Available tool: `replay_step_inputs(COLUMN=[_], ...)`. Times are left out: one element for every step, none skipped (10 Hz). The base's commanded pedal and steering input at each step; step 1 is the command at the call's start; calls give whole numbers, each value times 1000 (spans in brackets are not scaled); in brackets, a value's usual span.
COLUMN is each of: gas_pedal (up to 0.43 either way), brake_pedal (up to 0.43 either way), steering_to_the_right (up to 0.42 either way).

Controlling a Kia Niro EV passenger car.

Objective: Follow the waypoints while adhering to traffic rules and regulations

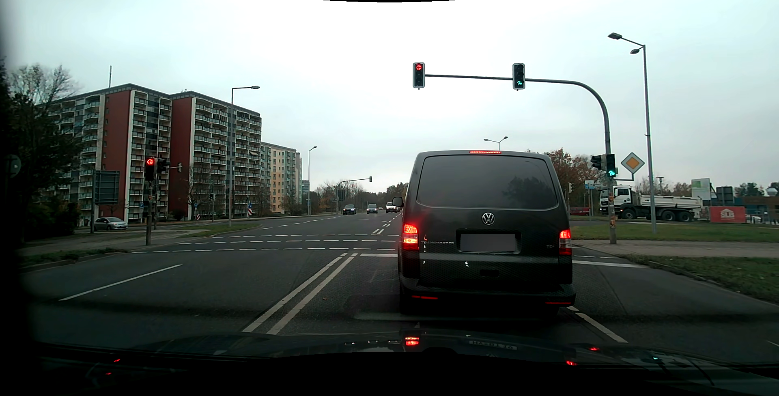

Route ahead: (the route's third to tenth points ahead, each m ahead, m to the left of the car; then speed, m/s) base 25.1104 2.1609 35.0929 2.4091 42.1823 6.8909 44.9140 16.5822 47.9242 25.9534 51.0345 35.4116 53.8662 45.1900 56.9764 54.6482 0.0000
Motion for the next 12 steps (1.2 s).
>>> replay_step_inputs(gas_pedal=[0,0,0,0,0,0,0,0,0,0,0,0], brake_pedal=[372,372,378,378,372,372,372,372,372,372,372,372], steering_to_the_right=[-6,-6,-6,-6,-6,-6,-6,-6,-6,-6,-6,-6])
